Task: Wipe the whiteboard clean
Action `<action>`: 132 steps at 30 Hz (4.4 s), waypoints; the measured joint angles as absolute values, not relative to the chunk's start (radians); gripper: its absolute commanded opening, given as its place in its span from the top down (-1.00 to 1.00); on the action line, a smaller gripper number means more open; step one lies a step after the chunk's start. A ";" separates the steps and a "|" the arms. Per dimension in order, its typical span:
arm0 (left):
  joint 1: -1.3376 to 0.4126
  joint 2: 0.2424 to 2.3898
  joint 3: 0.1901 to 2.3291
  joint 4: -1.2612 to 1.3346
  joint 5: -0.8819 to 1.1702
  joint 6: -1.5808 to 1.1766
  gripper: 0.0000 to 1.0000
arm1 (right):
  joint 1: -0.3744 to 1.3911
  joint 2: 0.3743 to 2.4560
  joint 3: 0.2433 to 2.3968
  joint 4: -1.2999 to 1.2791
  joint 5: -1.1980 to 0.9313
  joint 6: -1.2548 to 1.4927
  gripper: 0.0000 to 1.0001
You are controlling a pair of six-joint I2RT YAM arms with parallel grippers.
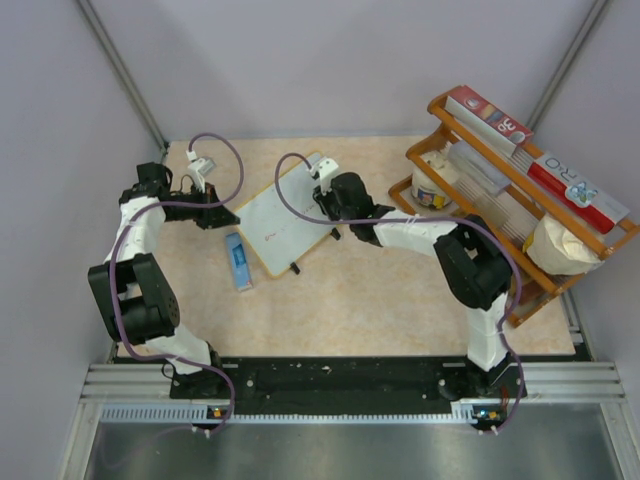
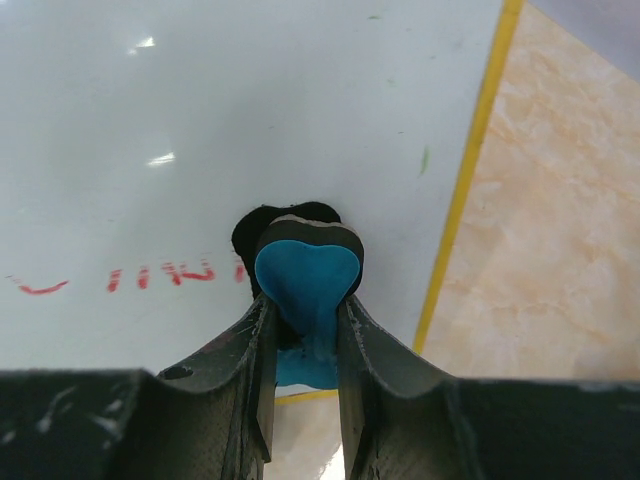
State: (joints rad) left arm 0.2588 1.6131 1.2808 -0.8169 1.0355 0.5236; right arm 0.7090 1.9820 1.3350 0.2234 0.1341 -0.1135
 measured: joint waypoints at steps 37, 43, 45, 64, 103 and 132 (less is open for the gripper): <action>0.253 1.583 1.256 -0.794 1.050 0.533 1.00 | 1.052 2.006 1.476 0.058 0.083 -0.107 1.00; 0.253 1.581 1.254 -0.795 1.051 0.540 1.00 | 1.051 2.008 1.452 0.090 0.167 -0.148 1.00; 0.253 1.581 1.254 -0.795 1.050 0.542 1.00 | 1.050 2.008 1.435 0.108 0.192 -0.160 1.00; 0.253 1.581 1.255 -0.797 1.032 0.546 1.00 | 0.928 1.969 1.308 0.226 0.270 -0.160 1.00; 0.253 1.579 1.255 -0.813 1.051 0.548 1.00 | 0.738 1.964 1.315 0.186 0.309 -0.127 1.00; 0.253 1.566 1.249 -0.797 1.014 0.492 1.00 | 1.034 2.030 1.521 0.104 0.188 -0.136 1.00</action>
State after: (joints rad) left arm 0.2527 1.5658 1.2488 -0.7967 1.0138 0.4919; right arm 1.0340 2.0304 1.5208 0.1040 0.1879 -0.1356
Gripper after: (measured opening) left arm 0.041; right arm 0.244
